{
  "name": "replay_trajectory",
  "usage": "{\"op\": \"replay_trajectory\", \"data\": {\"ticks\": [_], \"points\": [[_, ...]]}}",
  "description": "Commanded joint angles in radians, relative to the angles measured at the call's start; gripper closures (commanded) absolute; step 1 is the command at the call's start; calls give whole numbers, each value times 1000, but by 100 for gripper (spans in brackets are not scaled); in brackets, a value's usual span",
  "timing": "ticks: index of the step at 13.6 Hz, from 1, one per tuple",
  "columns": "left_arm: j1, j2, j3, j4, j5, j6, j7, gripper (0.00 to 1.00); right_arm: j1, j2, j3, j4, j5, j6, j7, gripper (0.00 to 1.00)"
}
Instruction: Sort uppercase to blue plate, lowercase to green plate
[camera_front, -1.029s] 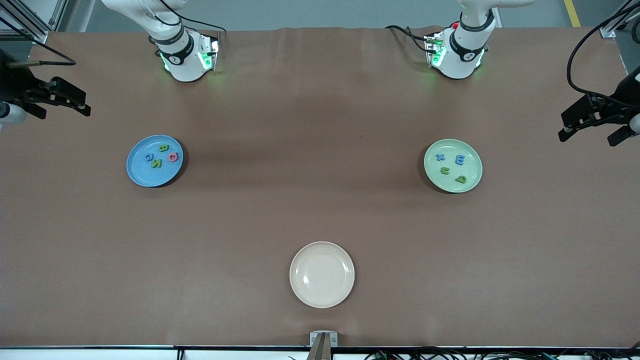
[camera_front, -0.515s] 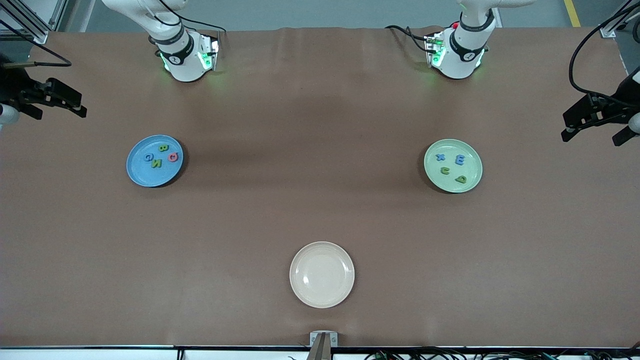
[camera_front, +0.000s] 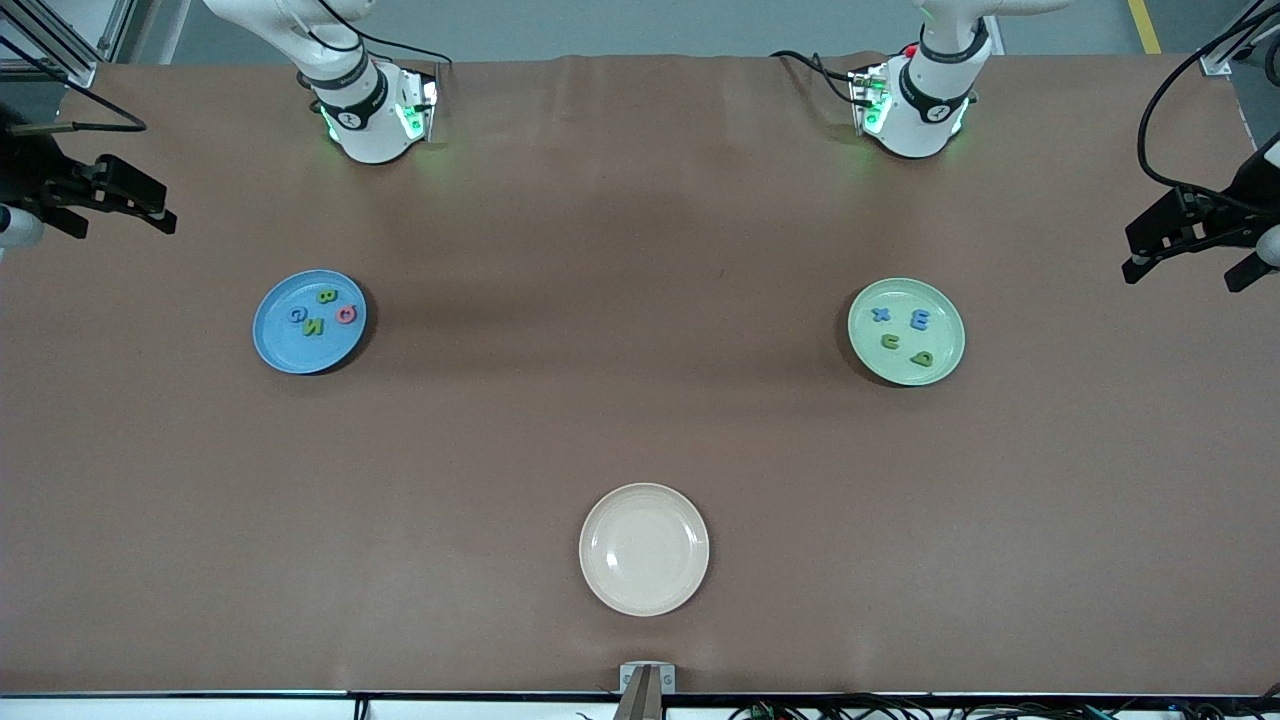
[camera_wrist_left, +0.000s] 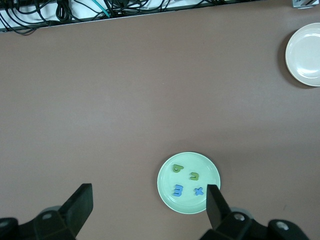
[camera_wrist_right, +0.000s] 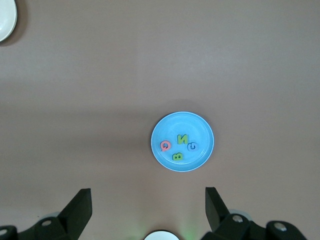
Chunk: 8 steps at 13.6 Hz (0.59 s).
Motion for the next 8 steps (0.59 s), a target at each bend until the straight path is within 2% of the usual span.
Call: {"op": "replay_trajectory", "data": {"ticks": [1, 8], "points": [[8, 2, -6, 14, 8, -5, 19, 0, -22, -45, 12, -39, 7, 1, 8, 0], [10, 2, -6, 12, 5, -5, 19, 0, -28, -64, 10, -64, 6, 16, 8, 0]]}}
